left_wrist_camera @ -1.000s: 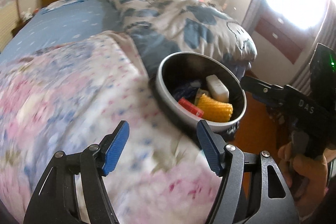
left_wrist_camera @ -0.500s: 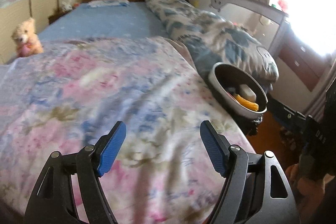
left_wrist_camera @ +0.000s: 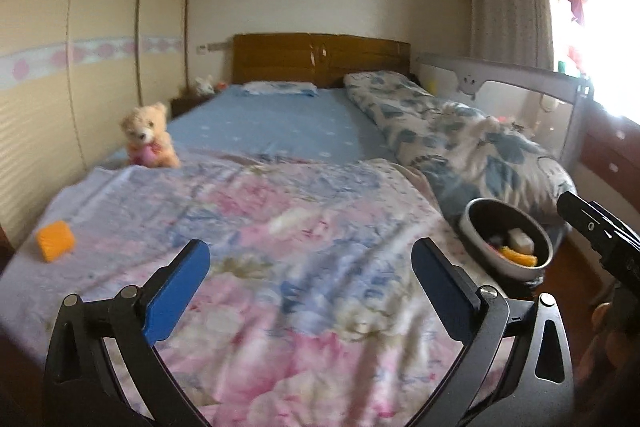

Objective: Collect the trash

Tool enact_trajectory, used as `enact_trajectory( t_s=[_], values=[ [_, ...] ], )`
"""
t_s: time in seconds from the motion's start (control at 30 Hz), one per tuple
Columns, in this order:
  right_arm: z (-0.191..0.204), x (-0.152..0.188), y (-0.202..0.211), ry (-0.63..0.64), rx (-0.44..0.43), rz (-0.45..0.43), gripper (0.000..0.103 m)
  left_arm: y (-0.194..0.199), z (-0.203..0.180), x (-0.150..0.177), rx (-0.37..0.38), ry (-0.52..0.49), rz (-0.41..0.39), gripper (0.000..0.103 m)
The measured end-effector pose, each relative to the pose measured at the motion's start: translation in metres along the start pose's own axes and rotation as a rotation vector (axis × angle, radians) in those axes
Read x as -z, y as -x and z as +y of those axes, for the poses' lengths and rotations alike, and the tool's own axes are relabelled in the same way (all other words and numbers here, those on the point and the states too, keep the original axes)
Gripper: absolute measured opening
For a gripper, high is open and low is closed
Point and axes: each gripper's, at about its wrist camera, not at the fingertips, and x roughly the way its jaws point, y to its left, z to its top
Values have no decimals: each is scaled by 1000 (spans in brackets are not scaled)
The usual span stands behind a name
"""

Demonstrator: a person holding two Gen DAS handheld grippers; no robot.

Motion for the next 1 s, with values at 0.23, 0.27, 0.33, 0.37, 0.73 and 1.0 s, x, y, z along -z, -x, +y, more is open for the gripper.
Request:
enact_trajectory(
  t_s=[0.23, 0.27, 0.33, 0.37, 0.73, 1.0],
  values=[
    [5, 18, -13, -6, -34, 20, 103, 11, 0, 7, -46, -32, -46, 103],
    [6, 20, -12, -5, -35, 22, 103, 13, -1, 8, -50, -37, -52, 103],
    [8, 24, -15, 2, -43, 30, 103, 14, -3, 8, -57, -46, -59, 103],
    [10, 25, -15, 5, -44, 32, 103, 15, -3, 9, -61, -50, -60, 103],
    [11, 30, -16, 14, -53, 31, 103, 15, -4, 10, -67, -57, -67, 103],
    [11, 29, -15, 15, -59, 29, 103, 16, -6, 11, -68, -59, -74, 103]
  ],
)
